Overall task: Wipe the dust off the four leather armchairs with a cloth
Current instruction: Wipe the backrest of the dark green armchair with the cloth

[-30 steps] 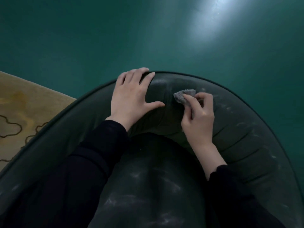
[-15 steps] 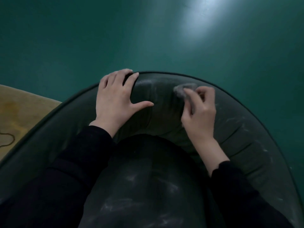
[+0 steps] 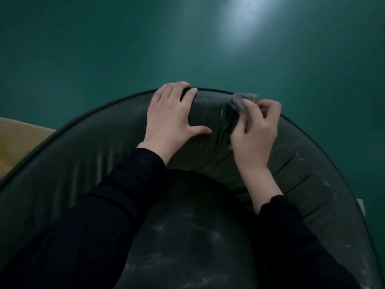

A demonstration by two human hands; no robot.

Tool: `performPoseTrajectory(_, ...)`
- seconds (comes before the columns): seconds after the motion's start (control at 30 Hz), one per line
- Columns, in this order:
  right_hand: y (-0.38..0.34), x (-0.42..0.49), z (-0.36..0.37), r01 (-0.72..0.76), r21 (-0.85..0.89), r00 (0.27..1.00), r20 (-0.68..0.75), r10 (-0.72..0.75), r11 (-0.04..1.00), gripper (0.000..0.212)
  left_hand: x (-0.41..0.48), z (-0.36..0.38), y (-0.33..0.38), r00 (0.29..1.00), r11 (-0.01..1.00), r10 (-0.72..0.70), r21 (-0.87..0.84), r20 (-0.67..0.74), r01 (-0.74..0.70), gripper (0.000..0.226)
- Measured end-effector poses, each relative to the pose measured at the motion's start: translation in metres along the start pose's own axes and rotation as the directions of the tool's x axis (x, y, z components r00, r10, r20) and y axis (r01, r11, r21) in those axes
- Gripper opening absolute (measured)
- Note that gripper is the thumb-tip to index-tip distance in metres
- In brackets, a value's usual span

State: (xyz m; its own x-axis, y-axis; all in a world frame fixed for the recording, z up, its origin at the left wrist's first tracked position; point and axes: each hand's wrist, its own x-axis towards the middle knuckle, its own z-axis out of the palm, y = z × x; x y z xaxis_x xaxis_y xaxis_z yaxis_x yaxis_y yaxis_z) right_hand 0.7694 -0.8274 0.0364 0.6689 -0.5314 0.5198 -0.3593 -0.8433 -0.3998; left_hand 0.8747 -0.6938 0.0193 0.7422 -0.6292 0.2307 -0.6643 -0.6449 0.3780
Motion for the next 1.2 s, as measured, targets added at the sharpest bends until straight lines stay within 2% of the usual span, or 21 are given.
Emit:
performPoseTrajectory(0.3,-0.001,-0.034,-0.008,0.206,-0.013,0.955,0.222,-0.198,0.978,0.027,0.0,0.002,-0.003,0.999,1.0,0.019,0.005,-0.046,-0.019,0.088)
performPoseTrajectory(0.47,-0.009,0.005,-0.002,0.206,-0.052,0.967,0.161,-0.195,0.977,0.028,-0.001,0.003,-0.003,0.999,1.0,0.019,0.013,-0.042,-0.019,0.088)
performPoseTrajectory(0.7,0.018,-0.026,-0.018,0.393,-0.157,0.895,0.291,-0.337,0.906,0.029,0.0,0.003,-0.002,1.0,1.0,0.01,0.006,-0.016,-0.01,0.085)
performPoseTrajectory(0.9,0.004,0.017,-0.01,0.437,-0.167,0.884,0.262,-0.387,0.884,0.027,0.0,0.004,-0.004,1.0,1.0,0.017,0.013,-0.01,-0.017,0.086)
performPoseTrajectory(1.1,0.015,-0.018,-0.014,0.329,-0.06,0.915,0.269,-0.302,0.942,0.027,-0.001,0.003,-0.004,1.0,1.0,0.018,-0.001,-0.018,-0.018,0.086)
performPoseTrajectory(1.2,0.009,-0.007,-0.01,0.244,0.007,0.947,0.213,-0.24,0.97,0.022,-0.001,0.003,-0.004,1.0,1.0,0.017,-0.009,-0.021,-0.017,0.086)
